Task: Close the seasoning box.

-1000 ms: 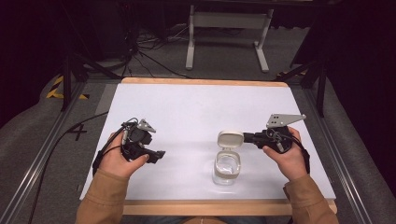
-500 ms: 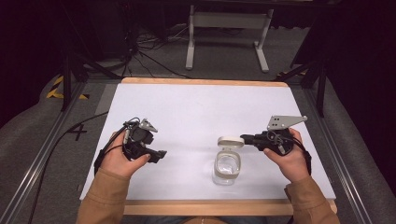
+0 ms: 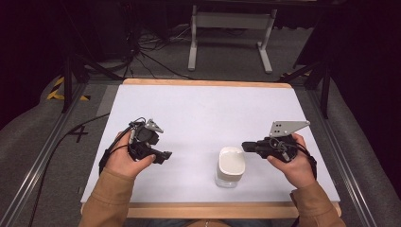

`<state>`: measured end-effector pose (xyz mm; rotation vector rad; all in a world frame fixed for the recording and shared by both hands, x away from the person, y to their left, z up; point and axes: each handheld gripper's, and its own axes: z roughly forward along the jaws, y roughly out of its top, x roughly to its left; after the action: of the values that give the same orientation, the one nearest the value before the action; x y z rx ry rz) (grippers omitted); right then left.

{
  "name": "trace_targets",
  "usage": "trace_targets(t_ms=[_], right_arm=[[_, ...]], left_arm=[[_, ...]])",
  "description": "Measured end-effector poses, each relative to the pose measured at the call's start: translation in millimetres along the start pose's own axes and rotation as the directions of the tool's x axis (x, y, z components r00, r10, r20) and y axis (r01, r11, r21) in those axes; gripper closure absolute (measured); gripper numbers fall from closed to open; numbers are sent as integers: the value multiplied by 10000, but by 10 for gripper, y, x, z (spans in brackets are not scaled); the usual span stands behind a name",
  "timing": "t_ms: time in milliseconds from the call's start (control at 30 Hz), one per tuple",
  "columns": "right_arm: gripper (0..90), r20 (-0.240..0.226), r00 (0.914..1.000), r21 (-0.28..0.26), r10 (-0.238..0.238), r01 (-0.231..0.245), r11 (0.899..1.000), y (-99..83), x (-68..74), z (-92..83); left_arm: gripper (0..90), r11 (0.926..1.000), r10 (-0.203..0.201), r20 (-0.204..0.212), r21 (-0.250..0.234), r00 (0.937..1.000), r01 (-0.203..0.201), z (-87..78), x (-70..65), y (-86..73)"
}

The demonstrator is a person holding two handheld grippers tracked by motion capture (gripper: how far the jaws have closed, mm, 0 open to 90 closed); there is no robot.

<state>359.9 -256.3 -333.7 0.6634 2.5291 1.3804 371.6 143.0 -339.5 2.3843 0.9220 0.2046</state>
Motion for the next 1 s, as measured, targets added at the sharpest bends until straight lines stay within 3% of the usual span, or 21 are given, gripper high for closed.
trace_targets(t_ms=[133, 267, 333, 433, 467, 500, 533, 600, 767, 1000], right_arm=[[777, 293, 9995, -421, 79, -67, 9991, 11, -4, -37], [700, 545, 9973, -907, 501, -450, 9949, 12, -27, -80], [635, 885, 9918, -1304, 920, -801, 9882, -6, -68, -147], [610, 1146, 9879, -1465, 1050, -877, 9853, -17, -85, -179], [573, 1549, 9809, -1626, 1174, -919, 9824, -36, -111, -236], [573, 1549, 9809, -1626, 1174, -919, 9824, -36, -111, -236], [541, 1917, 9737, -1746, 1234, -899, 9805, -47, -128, -283], [520, 2181, 9672, -1849, 1300, -898, 9786, -59, -147, -328], [498, 2527, 9551, -2043, 1545, -1034, 9734, -93, -190, -440], [481, 3127, 9310, -2082, 1882, -1261, 9699, -175, -279, -638]], left_arm=[[321, 9999, -54, -91, -152, 9999, 52, 6, -3, -2], [321, 9998, -59, -120, -195, 9999, 56, 3, 7, 0], [321, 9997, -123, -115, -222, 9999, 121, 8, 9, 2], [321, 9998, -90, -95, -201, 9999, 88, 13, 15, 12], [321, 9997, -129, -56, -226, 9999, 128, 21, 13, 18], [321, 9997, -105, -70, -203, 9999, 104, 21, 14, 23], [321, 9998, -128, -47, -153, 9999, 127, 24, 14, 30], [321, 9999, -96, -31, -138, 9999, 96, 33, 18, 40], [321, 9996, -139, -3, -232, 9999, 139, 51, 22, 54], [321, 9998, -148, 38, -92, 9999, 148, 75, 34, 67]])
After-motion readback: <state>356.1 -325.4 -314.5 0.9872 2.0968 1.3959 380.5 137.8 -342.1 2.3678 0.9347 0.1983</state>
